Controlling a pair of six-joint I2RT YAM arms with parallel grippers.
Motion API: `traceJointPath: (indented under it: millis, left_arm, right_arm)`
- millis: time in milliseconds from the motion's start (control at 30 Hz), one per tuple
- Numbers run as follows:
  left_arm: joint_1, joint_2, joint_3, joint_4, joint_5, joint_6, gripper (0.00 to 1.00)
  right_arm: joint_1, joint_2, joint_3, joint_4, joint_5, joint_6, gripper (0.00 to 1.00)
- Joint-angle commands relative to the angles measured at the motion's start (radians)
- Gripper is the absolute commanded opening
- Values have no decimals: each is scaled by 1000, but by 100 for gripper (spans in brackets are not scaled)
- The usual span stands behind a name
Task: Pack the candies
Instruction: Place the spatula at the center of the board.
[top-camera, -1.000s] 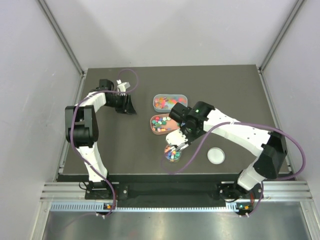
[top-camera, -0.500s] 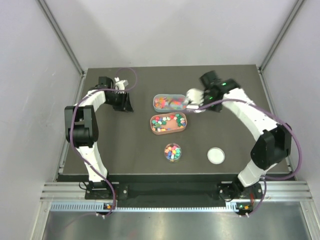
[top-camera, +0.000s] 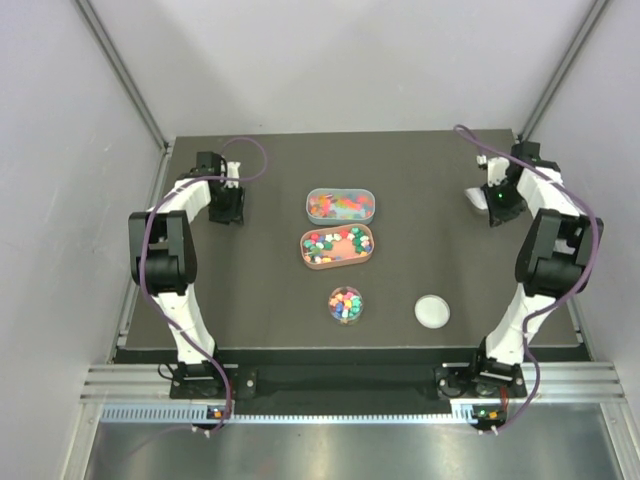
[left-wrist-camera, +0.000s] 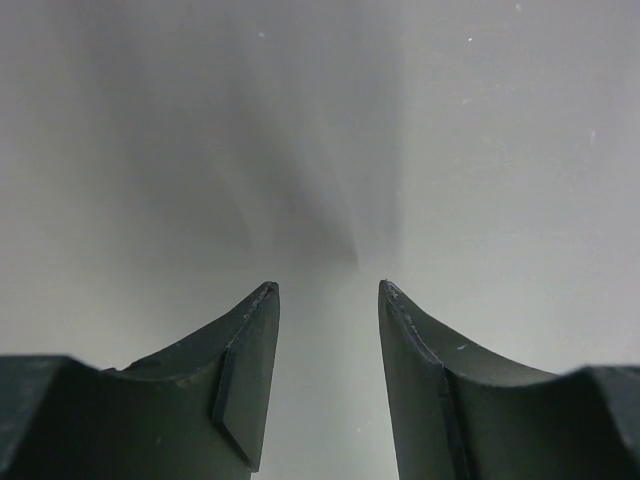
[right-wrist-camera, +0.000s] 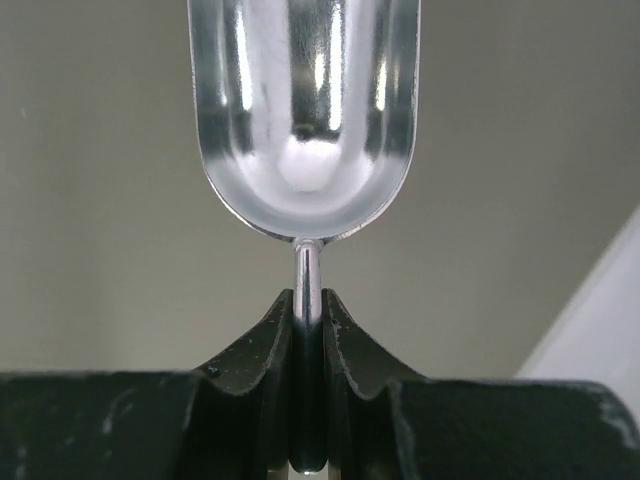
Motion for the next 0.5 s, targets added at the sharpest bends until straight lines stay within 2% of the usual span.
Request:
traceJointPath:
  millis: [0,100,200,300,333,400,433,467]
  left_arm:
    - [-1,-29,35,16,-28,-33,50]
    - [-9,-9,61,-9,-22,-15,50]
    - [-24,0,81,-19,-23,20,50]
    - [-27,13,106,-35,-22,41,50]
    - [-26,20,114,-39,-23,47,50]
    - [-27,25,141,-58,-19,60,52]
    - [-27,23,149,-61,-20,65,53]
    - [-26,20,157,-62,-19,64,57]
  right_arm:
    - [7,43,35,100,-76,74,0]
    - [9,97,41,116,-88,89,0]
    - [9,130,56,113,-90,86,9]
    - [6,114,50,111,-103,66,27]
    - [6,102,42,104,-114,55,38]
    - [4,16,25,90,-131,54,45]
    - [4,-22,0,88,-139,52,53]
    - [4,-61,-11,79,-149,51,55]
